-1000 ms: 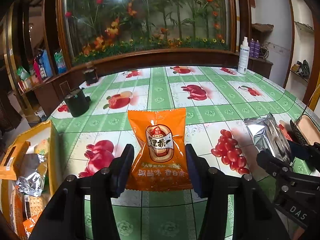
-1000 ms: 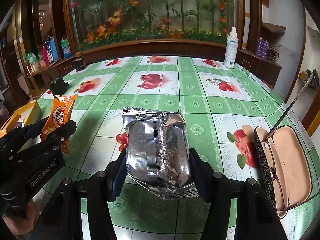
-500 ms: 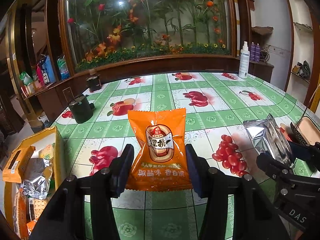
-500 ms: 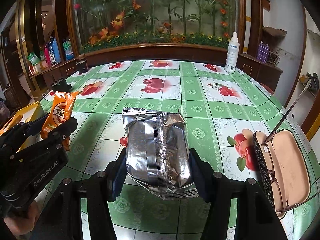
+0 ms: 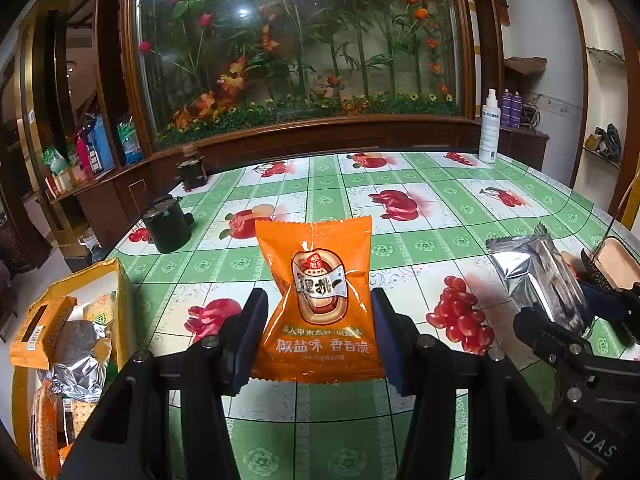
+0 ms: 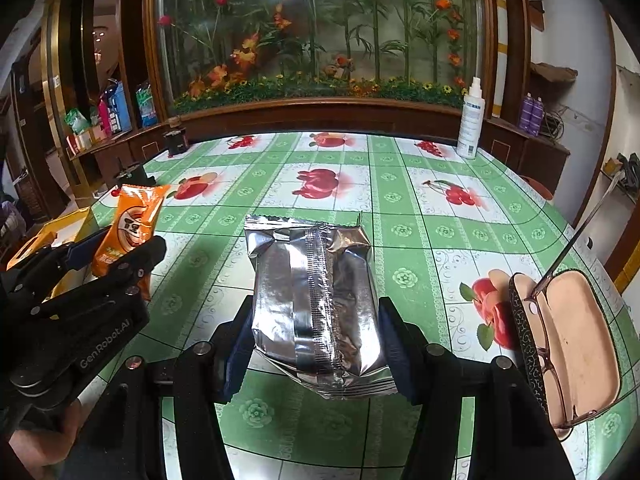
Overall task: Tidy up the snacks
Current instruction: 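Carry the foil bag with the right tool while the left tool carries the candy pack to the box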
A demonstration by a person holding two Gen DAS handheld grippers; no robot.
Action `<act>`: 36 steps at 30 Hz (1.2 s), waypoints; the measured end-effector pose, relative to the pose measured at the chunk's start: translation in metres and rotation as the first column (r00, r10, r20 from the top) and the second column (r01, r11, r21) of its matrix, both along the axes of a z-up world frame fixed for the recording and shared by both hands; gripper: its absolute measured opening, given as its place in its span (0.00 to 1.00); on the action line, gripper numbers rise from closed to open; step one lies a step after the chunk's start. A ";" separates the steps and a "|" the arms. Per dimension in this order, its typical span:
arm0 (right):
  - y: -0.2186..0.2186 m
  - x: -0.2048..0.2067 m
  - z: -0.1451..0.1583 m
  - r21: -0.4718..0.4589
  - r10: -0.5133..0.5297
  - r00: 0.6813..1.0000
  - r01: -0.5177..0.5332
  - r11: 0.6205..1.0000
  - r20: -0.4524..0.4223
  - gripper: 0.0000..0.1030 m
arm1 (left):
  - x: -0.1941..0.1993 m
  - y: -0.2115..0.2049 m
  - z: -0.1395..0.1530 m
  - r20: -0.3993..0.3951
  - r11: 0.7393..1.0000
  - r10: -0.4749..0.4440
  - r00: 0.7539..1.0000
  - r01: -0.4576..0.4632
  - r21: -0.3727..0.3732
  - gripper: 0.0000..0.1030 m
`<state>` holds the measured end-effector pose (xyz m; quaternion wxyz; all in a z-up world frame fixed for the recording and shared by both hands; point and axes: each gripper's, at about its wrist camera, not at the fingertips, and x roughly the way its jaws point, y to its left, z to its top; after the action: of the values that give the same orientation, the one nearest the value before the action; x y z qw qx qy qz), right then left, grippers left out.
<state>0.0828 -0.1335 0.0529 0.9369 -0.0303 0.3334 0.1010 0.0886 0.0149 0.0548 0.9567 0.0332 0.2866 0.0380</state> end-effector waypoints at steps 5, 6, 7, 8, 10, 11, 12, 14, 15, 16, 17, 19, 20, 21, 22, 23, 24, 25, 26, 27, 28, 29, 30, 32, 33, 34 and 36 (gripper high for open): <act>0.006 -0.004 0.002 -0.014 0.018 1.000 -0.018 1.000 0.023 0.61 | -0.001 0.001 0.002 0.008 1.000 0.002 1.000 -0.002 0.001 0.50; 0.006 -0.004 0.002 -0.015 0.020 0.999 -0.020 1.000 0.026 0.61 | -0.002 0.001 0.002 0.010 1.000 0.002 1.000 -0.002 0.001 0.50; 0.007 -0.005 0.002 -0.016 0.025 0.999 -0.024 1.000 0.032 0.61 | -0.002 0.002 0.003 0.014 1.000 0.005 1.000 -0.005 0.002 0.50; 0.008 -0.006 0.003 -0.016 0.027 0.999 -0.027 1.000 0.035 0.61 | -0.002 0.002 0.004 0.015 1.000 0.003 1.000 -0.003 0.002 0.50; 0.009 -0.008 0.003 -0.019 0.033 0.999 -0.033 0.999 0.040 0.61 | -0.003 0.003 0.005 0.020 1.000 0.002 1.000 -0.003 0.005 0.50; 0.010 -0.008 0.004 -0.021 0.037 0.998 -0.036 0.999 0.044 0.61 | -0.003 0.003 0.006 0.023 1.000 0.004 1.000 -0.005 0.007 0.50; 0.011 -0.009 0.004 -0.022 0.038 0.998 -0.037 0.999 0.046 0.61 | -0.003 0.004 0.006 0.026 1.000 0.006 1.000 -0.006 0.009 0.50; 0.012 -0.009 0.004 -0.028 0.045 0.998 -0.043 0.999 0.049 0.61 | -0.003 0.005 0.007 0.030 1.000 0.010 1.000 -0.010 0.009 0.50; 0.012 -0.009 0.004 -0.030 0.045 0.998 -0.044 0.999 0.049 0.61 | -0.003 0.005 0.007 0.030 1.000 0.010 0.999 -0.011 0.009 0.50; 0.012 -0.009 0.004 -0.031 0.046 0.998 -0.044 0.999 0.050 0.61 | -0.002 0.005 0.007 0.031 1.000 0.010 0.999 -0.010 0.012 0.50; 0.013 -0.009 0.004 -0.030 0.046 0.998 -0.044 0.999 0.050 0.61 | -0.003 0.005 0.007 0.031 1.000 0.011 0.999 -0.011 0.015 0.50; 0.013 -0.010 0.004 -0.029 0.045 0.998 -0.044 0.999 0.050 0.61 | -0.003 0.004 0.007 0.033 1.000 0.007 0.999 -0.008 0.022 0.50; 0.013 -0.010 0.004 -0.028 0.044 0.998 -0.043 0.999 0.050 0.61 | -0.003 0.004 0.007 0.035 1.000 0.006 0.999 -0.007 0.027 0.50; 0.013 -0.010 0.004 -0.030 0.045 0.998 -0.044 0.999 0.050 0.61 | -0.004 0.003 0.008 0.039 0.999 0.005 0.999 -0.006 0.034 0.50; 0.013 -0.010 0.004 -0.029 0.046 0.998 -0.045 0.999 0.050 0.61 | -0.004 0.002 0.008 0.042 0.999 0.002 0.999 -0.004 0.041 0.50; 0.013 -0.010 0.004 -0.030 0.048 0.998 -0.046 0.998 0.051 0.61 | -0.005 0.001 0.008 0.044 0.999 0.000 0.999 -0.002 0.044 0.50; 0.013 -0.010 0.004 -0.032 0.049 0.997 -0.047 0.998 0.052 0.61 | -0.005 0.000 0.008 0.046 0.999 -0.002 0.999 0.000 0.047 0.50; 0.013 -0.009 0.004 -0.032 0.050 0.997 -0.048 0.998 0.052 0.61 | -0.006 0.000 0.009 0.049 0.999 -0.003 0.999 0.000 0.051 0.50; 0.013 -0.009 0.004 -0.031 0.051 0.997 -0.049 0.998 0.051 0.61 | -0.006 0.000 0.009 0.052 0.999 -0.003 0.999 0.001 0.054 0.50; 0.014 -0.009 0.004 -0.030 0.051 0.997 -0.050 0.998 0.051 0.61 | -0.006 -0.001 0.009 0.053 0.998 -0.004 0.999 0.001 0.057 0.50; 0.014 -0.009 0.004 -0.030 0.051 0.997 -0.050 0.998 0.051 0.61 | -0.006 0.000 0.009 0.053 0.998 -0.003 0.999 0.000 0.057 0.50; 0.014 -0.009 0.004 -0.030 0.051 0.997 -0.050 0.998 0.050 0.61 | -0.006 -0.001 0.009 0.053 0.999 -0.004 0.999 0.001 0.054 0.50; 0.015 -0.009 0.004 -0.031 0.053 0.997 -0.051 0.998 0.049 0.61 | -0.006 -0.001 0.009 0.052 0.998 -0.004 0.999 0.001 0.056 0.50; 0.015 -0.009 0.004 -0.034 0.055 0.997 -0.053 0.998 0.048 0.61 | -0.007 -0.001 0.008 0.051 0.998 -0.004 0.999 0.001 0.058 0.50; 0.016 -0.009 0.004 -0.034 0.056 0.997 -0.054 0.998 0.048 0.61 | -0.006 -0.001 0.009 0.052 0.998 -0.004 0.999 0.001 0.059 0.50; 0.016 -0.009 0.004 -0.033 0.058 0.997 -0.056 0.998 0.048 0.61 | -0.007 -0.001 0.009 0.052 0.998 -0.005 0.999 0.002 0.058 0.50; 0.016 -0.009 0.004 -0.033 0.059 0.997 -0.058 0.998 0.048 0.61 | -0.006 -0.001 0.009 0.053 0.998 -0.003 0.999 0.000 0.057 0.50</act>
<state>0.0740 -0.1172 0.0569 0.9408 -0.0575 0.3108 0.1223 0.0822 0.0141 0.0637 0.9627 0.0596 0.2598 0.0465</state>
